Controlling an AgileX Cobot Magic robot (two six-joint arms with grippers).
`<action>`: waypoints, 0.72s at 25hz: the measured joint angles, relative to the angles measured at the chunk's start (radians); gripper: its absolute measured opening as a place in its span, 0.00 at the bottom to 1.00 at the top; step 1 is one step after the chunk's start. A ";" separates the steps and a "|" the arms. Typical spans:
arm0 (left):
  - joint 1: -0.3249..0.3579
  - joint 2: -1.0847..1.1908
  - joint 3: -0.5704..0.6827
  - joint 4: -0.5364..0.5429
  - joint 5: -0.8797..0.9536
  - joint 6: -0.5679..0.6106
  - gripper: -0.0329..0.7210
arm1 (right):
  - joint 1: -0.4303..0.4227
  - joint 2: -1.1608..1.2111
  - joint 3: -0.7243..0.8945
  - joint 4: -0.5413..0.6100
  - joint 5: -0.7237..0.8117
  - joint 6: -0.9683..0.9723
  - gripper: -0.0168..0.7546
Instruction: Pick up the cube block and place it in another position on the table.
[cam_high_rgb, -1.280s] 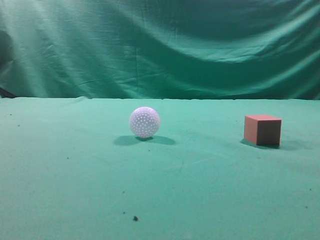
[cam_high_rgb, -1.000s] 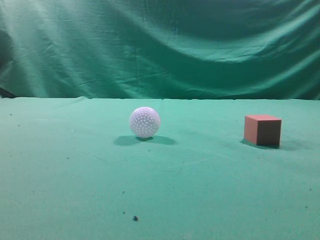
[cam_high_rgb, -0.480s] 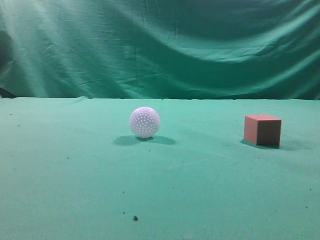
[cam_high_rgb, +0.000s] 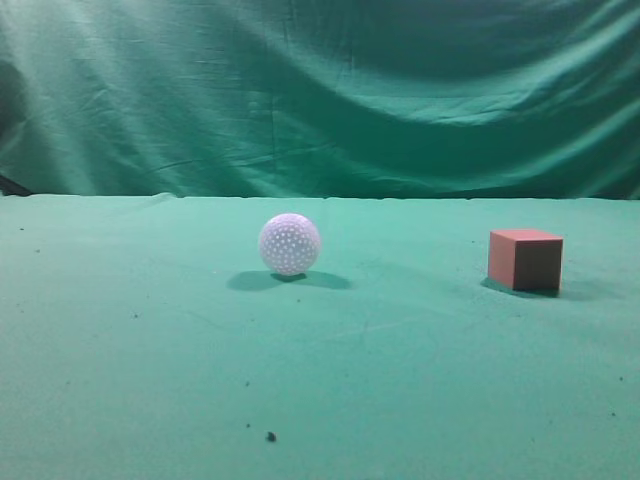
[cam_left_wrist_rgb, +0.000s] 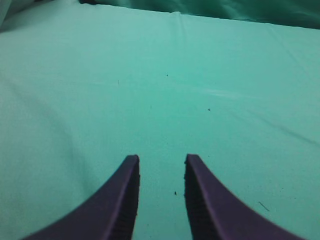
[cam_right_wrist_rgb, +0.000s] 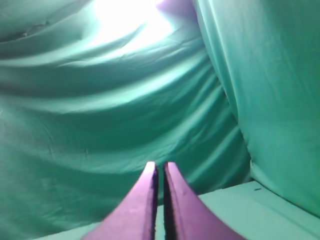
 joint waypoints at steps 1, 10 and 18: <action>0.000 0.000 0.000 0.000 0.000 0.000 0.39 | 0.000 0.050 -0.032 0.000 0.052 0.000 0.02; 0.000 0.000 0.000 0.000 0.000 0.000 0.39 | 0.000 0.507 -0.252 0.020 0.367 0.003 0.02; 0.000 0.000 0.000 0.000 0.000 0.000 0.39 | 0.231 0.886 -0.532 0.010 0.746 -0.233 0.02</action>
